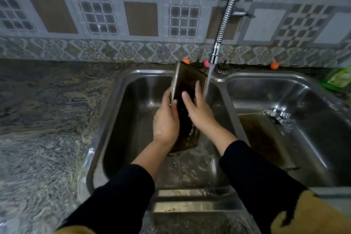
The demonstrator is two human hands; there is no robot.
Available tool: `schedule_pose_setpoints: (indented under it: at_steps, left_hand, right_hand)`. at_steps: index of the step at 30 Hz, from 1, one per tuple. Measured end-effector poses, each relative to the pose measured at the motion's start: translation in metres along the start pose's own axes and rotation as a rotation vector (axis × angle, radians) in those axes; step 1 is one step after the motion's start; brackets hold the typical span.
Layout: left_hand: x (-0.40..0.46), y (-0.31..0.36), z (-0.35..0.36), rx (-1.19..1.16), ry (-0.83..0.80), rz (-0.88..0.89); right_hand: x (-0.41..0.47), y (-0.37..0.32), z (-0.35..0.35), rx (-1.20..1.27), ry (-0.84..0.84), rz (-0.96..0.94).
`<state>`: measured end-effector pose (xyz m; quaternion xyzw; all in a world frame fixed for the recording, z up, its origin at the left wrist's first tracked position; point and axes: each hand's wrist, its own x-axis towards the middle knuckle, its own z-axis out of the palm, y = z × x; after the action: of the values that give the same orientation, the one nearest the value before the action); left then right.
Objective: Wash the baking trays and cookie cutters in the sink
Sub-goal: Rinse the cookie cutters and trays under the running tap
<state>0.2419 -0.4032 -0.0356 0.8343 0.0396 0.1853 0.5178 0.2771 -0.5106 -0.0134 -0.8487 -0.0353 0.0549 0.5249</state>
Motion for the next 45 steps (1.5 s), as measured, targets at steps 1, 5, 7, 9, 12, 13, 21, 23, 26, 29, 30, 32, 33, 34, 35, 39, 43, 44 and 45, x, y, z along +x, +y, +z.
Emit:
schedule_pose_setpoints:
  at_steps: [1, 5, 7, 9, 12, 13, 21, 23, 26, 29, 30, 32, 33, 34, 35, 39, 43, 44, 45]
  left_hand:
    - [-0.004, 0.0, 0.003, 0.05, -0.038, 0.028]
    - [-0.022, 0.001, 0.017, 0.266, -0.18, 0.185]
    - [-0.028, 0.004, 0.024, 0.291, -0.206, 0.254]
    - [-0.03, 0.008, 0.032, 0.259, -0.239, 0.3]
    - [-0.025, 0.02, 0.044, 0.163, -0.323, 0.305]
    - [-0.022, 0.025, 0.048, 0.136, -0.342, 0.281]
    - [0.024, 0.052, 0.056, 0.131, -0.263, 0.162]
    - [0.036, 0.047, 0.052, 0.133, -0.252, 0.043]
    - [0.041, 0.03, 0.046, 0.168, -0.27, -0.128]
    - [0.026, 0.017, 0.044, 0.2, -0.315, -0.13]
    - [0.019, 0.017, 0.045, 0.193, -0.339, -0.106]
    - [0.01, 0.023, 0.05, 0.167, -0.375, -0.047]
    - [0.008, 0.029, 0.052, 0.158, -0.386, -0.015]
    - [0.006, 0.036, 0.055, 0.156, -0.396, 0.017]
    - [0.005, 0.044, 0.057, 0.163, -0.406, 0.052]
    - [0.0, 0.075, 0.06, 0.262, -0.416, 0.259]
    - [0.0, 0.117, 0.067, 0.517, -0.355, 0.458]
    - [0.0, 0.129, 0.07, 0.553, -0.323, 0.5]
    - [-0.001, 0.141, 0.074, 0.579, -0.301, 0.539]
  right_hand:
    - [0.001, -0.009, -0.003, 0.139, 0.042, 0.01]
    - [0.001, -0.025, -0.017, 0.284, 0.203, 0.016]
    - [-0.005, -0.025, -0.026, 0.252, 0.283, -0.043]
    - [-0.008, -0.023, -0.038, 0.246, 0.337, -0.089]
    - [-0.011, -0.025, -0.055, 0.278, 0.332, -0.098]
    - [-0.013, -0.026, -0.059, 0.296, 0.316, -0.096]
    - [-0.038, -0.025, -0.074, 0.344, 0.318, -0.175]
    - [-0.042, -0.028, -0.08, 0.344, 0.354, -0.193]
    - [-0.044, -0.033, -0.095, 0.36, 0.413, -0.209]
    - [-0.041, -0.041, -0.113, 0.416, 0.492, -0.188]
    - [-0.038, -0.043, -0.119, 0.437, 0.516, -0.177]
    - [-0.033, -0.048, -0.13, 0.456, 0.546, -0.176]
    - [-0.031, -0.051, -0.136, 0.459, 0.556, -0.184]
    - [-0.029, -0.053, -0.142, 0.456, 0.568, -0.19]
    - [-0.027, -0.055, -0.147, 0.452, 0.58, -0.19]
    - [-0.021, -0.064, -0.17, 0.434, 0.631, -0.185]
    - [-0.013, -0.073, -0.199, 0.393, 0.646, -0.197]
    - [-0.01, -0.075, -0.206, 0.39, 0.629, -0.2]
    - [-0.007, -0.078, -0.215, 0.398, 0.606, -0.207]
